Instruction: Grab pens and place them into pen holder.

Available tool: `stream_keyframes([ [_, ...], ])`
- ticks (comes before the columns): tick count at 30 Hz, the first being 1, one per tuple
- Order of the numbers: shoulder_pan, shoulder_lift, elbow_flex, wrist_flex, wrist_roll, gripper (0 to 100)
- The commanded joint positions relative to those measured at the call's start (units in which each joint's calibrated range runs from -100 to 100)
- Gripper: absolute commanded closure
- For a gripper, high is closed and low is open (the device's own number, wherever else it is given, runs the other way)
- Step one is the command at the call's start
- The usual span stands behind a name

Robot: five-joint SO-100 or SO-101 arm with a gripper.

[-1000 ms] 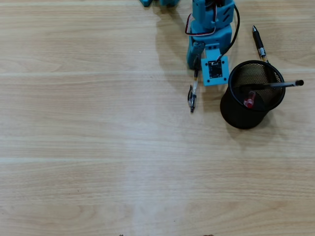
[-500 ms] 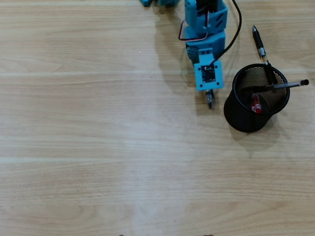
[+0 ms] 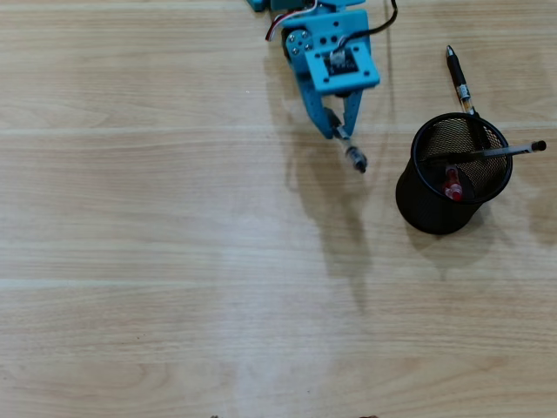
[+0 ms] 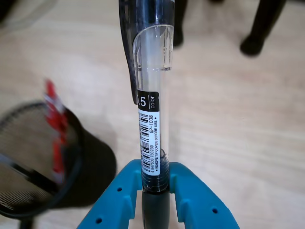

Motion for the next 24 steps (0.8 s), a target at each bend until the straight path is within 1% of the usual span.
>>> stream_keyframes([
  [1, -5.7, -6.6, 4.0, -17.0, -6.0, 98],
  [4, -9.5, -4.7, 6.6, -26.5, -8.7, 98],
  [6, -12.5, -0.3, 6.4, -31.1, -9.1, 98],
  [9, -15.9, 7.9, 3.4, -34.7, -9.7, 98],
  [11, -18.0, 14.2, 0.5, -35.5, -9.7, 98],
  [15, -19.4, 20.1, -1.4, -35.5, -9.7, 98],
  [22, -19.3, 22.0, 0.7, -35.3, -9.3, 98],
  [24, -19.4, 21.1, 1.6, -35.3, -9.3, 95],
])
